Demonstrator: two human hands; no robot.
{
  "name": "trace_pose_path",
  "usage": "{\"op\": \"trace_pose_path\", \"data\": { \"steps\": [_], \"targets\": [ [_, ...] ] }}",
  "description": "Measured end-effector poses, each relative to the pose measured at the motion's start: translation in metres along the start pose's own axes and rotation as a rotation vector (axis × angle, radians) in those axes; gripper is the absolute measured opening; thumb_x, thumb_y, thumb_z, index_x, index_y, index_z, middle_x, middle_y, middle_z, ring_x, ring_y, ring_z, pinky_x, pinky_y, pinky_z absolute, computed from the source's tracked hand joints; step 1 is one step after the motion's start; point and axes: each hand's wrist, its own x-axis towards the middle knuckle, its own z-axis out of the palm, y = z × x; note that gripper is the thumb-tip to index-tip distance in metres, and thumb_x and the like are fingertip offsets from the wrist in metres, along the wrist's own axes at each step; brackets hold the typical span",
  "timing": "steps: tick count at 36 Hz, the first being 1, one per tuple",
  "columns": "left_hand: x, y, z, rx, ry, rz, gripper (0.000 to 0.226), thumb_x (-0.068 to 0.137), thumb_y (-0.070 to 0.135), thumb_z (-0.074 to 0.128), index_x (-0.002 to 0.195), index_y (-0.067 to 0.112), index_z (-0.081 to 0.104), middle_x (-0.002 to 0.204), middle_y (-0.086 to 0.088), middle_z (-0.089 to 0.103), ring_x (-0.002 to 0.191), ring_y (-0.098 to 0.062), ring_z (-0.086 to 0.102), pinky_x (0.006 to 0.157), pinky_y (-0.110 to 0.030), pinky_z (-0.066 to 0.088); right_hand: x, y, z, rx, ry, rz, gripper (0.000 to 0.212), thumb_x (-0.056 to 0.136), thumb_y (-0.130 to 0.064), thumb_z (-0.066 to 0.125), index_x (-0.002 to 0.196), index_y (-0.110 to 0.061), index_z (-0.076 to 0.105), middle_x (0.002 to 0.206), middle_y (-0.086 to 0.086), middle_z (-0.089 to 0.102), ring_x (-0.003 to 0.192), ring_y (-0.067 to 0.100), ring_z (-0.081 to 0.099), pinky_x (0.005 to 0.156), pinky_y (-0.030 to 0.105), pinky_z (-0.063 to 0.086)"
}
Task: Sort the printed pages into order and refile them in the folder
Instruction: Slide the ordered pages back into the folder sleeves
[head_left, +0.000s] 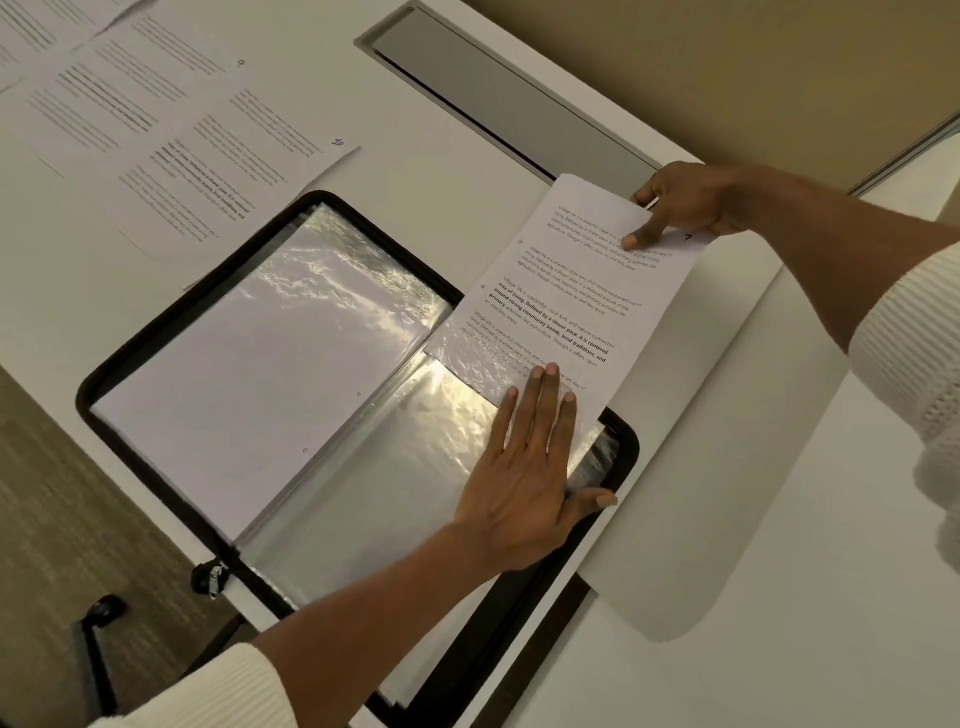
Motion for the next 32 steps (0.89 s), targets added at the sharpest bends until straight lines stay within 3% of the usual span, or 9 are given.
{"op": "trace_pose_path", "data": {
  "steps": [3, 5, 7, 9, 13, 17, 21, 27, 32],
  "targets": [
    [0.014, -0.004, -0.005, -0.017, 0.040, -0.050, 0.077, 0.110, 0.061, 0.021, 0.164, 0.007, 0.028, 0.175, -0.021, -0.002, 0.163, -0.033, -0.010, 0.131, -0.055, 0.005, 0.006, 0.005, 0.001, 0.001, -0.032, -0.021, 0.033, 0.081, -0.011, 0.088, 0.113, -0.010, 0.078, 0.109, 0.007, 0.080, 0.095, 0.025, 0.078, 0.080, 0.038, 0.065],
    [0.022, -0.010, -0.008, 0.002, 0.104, -0.025, 0.056, 0.111, 0.045, 0.036, 0.152, 0.008, 0.047, 0.170, -0.023, 0.024, 0.161, -0.038, 0.014, 0.129, -0.056, 0.016, 0.009, 0.006, 0.004, -0.005, -0.077, -0.024, 0.038, 0.080, -0.010, 0.088, 0.116, -0.008, 0.077, 0.114, 0.007, 0.079, 0.104, 0.027, 0.076, 0.097, 0.044, 0.060],
    [0.030, -0.019, -0.010, 0.009, 0.162, 0.036, 0.039, 0.104, 0.036, 0.055, 0.132, 0.010, 0.062, 0.154, -0.019, 0.047, 0.146, -0.038, 0.040, 0.123, -0.054, 0.030, 0.011, 0.005, 0.008, -0.006, -0.101, -0.021, 0.041, 0.080, -0.010, 0.087, 0.120, -0.008, 0.076, 0.114, 0.005, 0.079, 0.109, 0.028, 0.075, 0.103, 0.048, 0.056],
    [0.036, -0.026, -0.012, 0.031, 0.171, 0.074, 0.033, 0.096, 0.039, 0.066, 0.116, 0.012, 0.070, 0.137, -0.012, 0.057, 0.131, -0.033, 0.050, 0.114, -0.050, 0.038, 0.010, 0.002, 0.012, -0.007, -0.107, -0.018, 0.042, 0.081, -0.010, 0.086, 0.122, -0.008, 0.075, 0.113, 0.003, 0.080, 0.109, 0.026, 0.074, 0.103, 0.047, 0.056],
    [0.045, -0.029, -0.016, -0.014, 0.129, 0.045, 0.035, 0.086, 0.048, 0.075, 0.100, 0.017, 0.072, 0.117, -0.005, 0.058, 0.115, -0.026, 0.050, 0.101, -0.045, 0.043, 0.010, -0.003, 0.021, -0.055, -0.140, -0.012, 0.045, 0.083, -0.011, 0.085, 0.127, -0.009, 0.073, 0.114, 0.001, 0.079, 0.111, 0.029, 0.072, 0.103, 0.049, 0.055],
    [0.051, -0.021, -0.019, -0.092, 0.086, -0.039, 0.026, 0.081, 0.040, 0.081, 0.092, 0.020, 0.070, 0.111, -0.002, 0.060, 0.113, -0.024, 0.050, 0.100, -0.045, 0.042, 0.010, -0.006, 0.026, -0.077, -0.182, -0.002, 0.044, 0.081, -0.006, 0.086, 0.123, -0.007, 0.074, 0.113, 0.004, 0.079, 0.109, 0.029, 0.074, 0.101, 0.050, 0.057],
    [0.055, -0.014, -0.020, -0.189, 0.070, -0.121, 0.026, 0.082, 0.036, 0.081, 0.097, 0.021, 0.067, 0.107, 0.002, 0.063, 0.110, -0.021, 0.050, 0.100, -0.041, 0.037, 0.009, -0.006, 0.030, -0.090, -0.210, -0.015, 0.040, 0.078, -0.003, 0.086, 0.116, -0.006, 0.075, 0.112, 0.006, 0.079, 0.105, 0.027, 0.076, 0.096, 0.048, 0.059],
    [0.057, -0.006, -0.026, -0.218, 0.028, -0.124, 0.046, 0.079, 0.031, 0.083, 0.113, 0.019, 0.056, 0.091, 0.006, 0.067, 0.100, -0.018, 0.058, 0.103, -0.038, 0.033, 0.006, -0.007, 0.032, -0.136, -0.257, -0.011, 0.034, 0.081, -0.001, 0.084, 0.113, -0.004, 0.074, 0.110, 0.008, 0.080, 0.101, 0.027, 0.077, 0.092, 0.045, 0.060],
    [0.062, 0.005, -0.031, -0.159, -0.013, -0.081, 0.060, 0.078, 0.026, 0.084, 0.128, 0.019, 0.052, 0.104, 0.001, 0.068, 0.110, -0.022, 0.056, 0.108, -0.042, 0.034, 0.003, -0.011, 0.039, -0.175, -0.285, -0.018, 0.032, 0.081, -0.003, 0.085, 0.111, -0.005, 0.074, 0.109, 0.007, 0.080, 0.099, 0.025, 0.078, 0.087, 0.041, 0.061]
  ]
}}
